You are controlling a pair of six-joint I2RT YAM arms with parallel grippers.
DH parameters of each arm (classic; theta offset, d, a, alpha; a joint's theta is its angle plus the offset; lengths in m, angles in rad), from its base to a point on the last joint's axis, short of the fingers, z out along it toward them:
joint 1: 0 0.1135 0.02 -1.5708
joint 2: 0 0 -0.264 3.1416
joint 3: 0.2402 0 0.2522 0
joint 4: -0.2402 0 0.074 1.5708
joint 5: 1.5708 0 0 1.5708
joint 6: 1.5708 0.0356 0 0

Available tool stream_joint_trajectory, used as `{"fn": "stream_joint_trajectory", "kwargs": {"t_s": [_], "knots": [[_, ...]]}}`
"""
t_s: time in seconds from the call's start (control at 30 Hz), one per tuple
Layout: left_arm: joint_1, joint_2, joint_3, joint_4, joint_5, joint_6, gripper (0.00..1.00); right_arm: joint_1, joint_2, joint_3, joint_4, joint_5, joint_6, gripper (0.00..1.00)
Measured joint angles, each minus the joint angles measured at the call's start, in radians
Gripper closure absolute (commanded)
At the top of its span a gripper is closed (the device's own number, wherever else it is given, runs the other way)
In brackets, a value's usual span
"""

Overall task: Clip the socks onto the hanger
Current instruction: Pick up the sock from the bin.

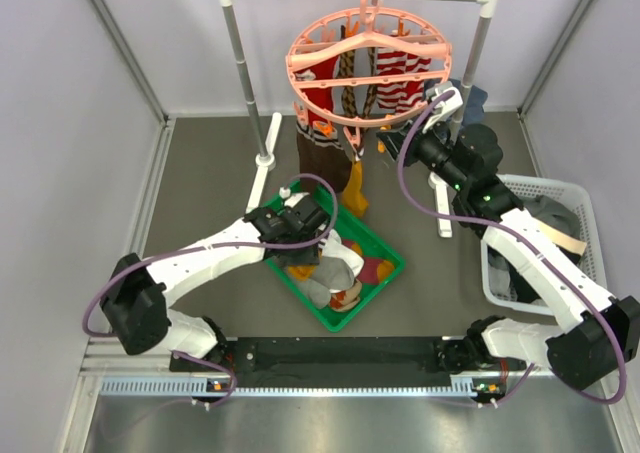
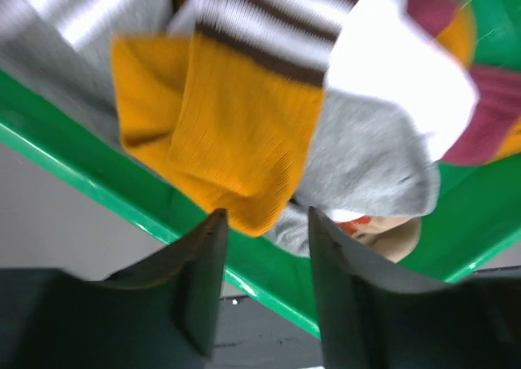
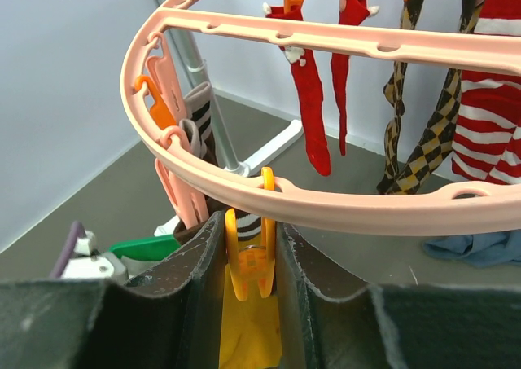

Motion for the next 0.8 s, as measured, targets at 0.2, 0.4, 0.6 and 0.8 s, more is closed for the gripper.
{"fn": "stream_joint_trajectory", "kwargs": {"t_s": [0.2, 0.4, 0.6, 0.8], "knots": [[0.000, 0.040, 0.168, -0.002, -0.120, 0.053, 0.50, 0.000, -0.001, 0.000, -0.001, 0.004, -0.002, 1.00], [0.016, 0.220, 0.267, 0.044, -0.207, 0.138, 0.57, 0.000, -0.002, 0.000, -0.003, 0.007, -0.007, 1.00], [0.045, 0.384, 0.277, 0.073, -0.242, 0.201, 0.63, 0.000, -0.007, 0.000, -0.006, 0.009, -0.011, 1.00], [0.061, 0.454, 0.276, 0.128, -0.260, 0.231, 0.86, 0.000, -0.008, 0.000, -0.006, 0.011, -0.018, 1.00]]}}
